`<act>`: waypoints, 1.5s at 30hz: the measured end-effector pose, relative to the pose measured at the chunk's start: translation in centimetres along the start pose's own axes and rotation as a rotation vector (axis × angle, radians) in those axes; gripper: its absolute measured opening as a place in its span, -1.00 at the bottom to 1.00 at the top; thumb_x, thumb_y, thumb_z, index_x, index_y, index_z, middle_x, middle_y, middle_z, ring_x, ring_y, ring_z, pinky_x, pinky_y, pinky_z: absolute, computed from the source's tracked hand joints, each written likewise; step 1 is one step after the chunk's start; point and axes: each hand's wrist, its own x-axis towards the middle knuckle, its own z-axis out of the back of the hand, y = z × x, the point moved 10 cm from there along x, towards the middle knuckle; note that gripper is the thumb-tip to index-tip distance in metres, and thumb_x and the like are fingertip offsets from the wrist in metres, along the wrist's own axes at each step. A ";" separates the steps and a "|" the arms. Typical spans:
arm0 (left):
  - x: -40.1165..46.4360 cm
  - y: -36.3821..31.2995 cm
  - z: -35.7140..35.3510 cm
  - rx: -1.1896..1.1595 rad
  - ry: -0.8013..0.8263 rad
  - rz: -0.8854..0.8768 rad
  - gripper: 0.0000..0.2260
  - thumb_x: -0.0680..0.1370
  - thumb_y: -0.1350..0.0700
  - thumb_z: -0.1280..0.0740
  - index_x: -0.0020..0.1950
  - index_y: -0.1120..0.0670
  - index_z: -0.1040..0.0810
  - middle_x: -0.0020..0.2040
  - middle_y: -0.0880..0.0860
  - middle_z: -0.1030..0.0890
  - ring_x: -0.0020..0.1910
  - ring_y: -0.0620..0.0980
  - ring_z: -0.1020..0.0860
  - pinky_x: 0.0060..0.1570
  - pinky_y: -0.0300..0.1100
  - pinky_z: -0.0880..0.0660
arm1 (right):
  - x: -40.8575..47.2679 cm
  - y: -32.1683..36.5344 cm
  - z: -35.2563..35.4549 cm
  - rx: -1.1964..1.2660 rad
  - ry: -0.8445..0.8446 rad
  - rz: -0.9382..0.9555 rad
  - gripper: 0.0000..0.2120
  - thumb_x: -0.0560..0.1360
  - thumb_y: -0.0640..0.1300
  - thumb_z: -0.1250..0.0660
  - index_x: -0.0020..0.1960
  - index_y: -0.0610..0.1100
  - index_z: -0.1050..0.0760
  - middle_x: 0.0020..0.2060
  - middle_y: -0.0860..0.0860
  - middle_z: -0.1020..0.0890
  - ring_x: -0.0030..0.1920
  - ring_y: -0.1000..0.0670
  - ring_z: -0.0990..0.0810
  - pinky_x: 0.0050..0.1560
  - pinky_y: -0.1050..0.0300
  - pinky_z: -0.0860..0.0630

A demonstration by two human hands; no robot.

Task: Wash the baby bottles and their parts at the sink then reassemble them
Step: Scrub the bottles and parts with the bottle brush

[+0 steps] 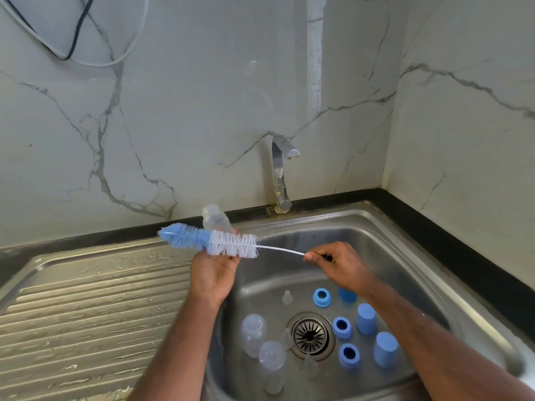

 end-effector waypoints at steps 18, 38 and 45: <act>-1.0 1.3 -2.1 0.089 0.194 0.074 -0.40 0.26 -0.21 -0.63 0.16 0.05 -0.59 -0.04 0.13 -0.63 -0.16 -0.01 -0.57 -0.32 -0.23 -0.48 | 0.0 -0.1 -0.7 0.011 0.060 -0.010 -0.82 0.60 0.06 -0.34 -0.16 0.22 -0.61 -0.33 0.00 -0.64 -0.36 0.07 -0.50 -0.22 0.06 -0.52; -1.1 3.0 -2.4 0.234 0.188 0.157 -0.41 0.42 -0.41 -0.36 0.17 0.05 -0.51 -0.08 0.12 -0.59 -0.19 -0.01 -0.55 -0.38 -0.21 -0.36 | -0.1 -0.4 -0.9 0.043 0.123 -0.024 -0.79 0.62 0.03 -0.32 -0.13 0.07 -0.67 -0.42 0.05 -0.50 -0.38 0.12 -0.40 -0.27 0.15 -0.39; -1.6 2.8 -3.3 0.205 0.259 0.142 -0.16 0.12 -0.19 -0.69 0.26 0.12 -0.48 -0.01 0.15 -0.64 -0.09 0.03 -0.63 -0.33 -0.22 -0.53 | 0.1 -0.9 -0.7 0.119 0.053 -0.054 -0.80 0.62 0.02 -0.33 -0.13 0.09 -0.67 -0.37 -0.09 -0.58 -0.37 0.10 -0.42 -0.28 0.17 -0.39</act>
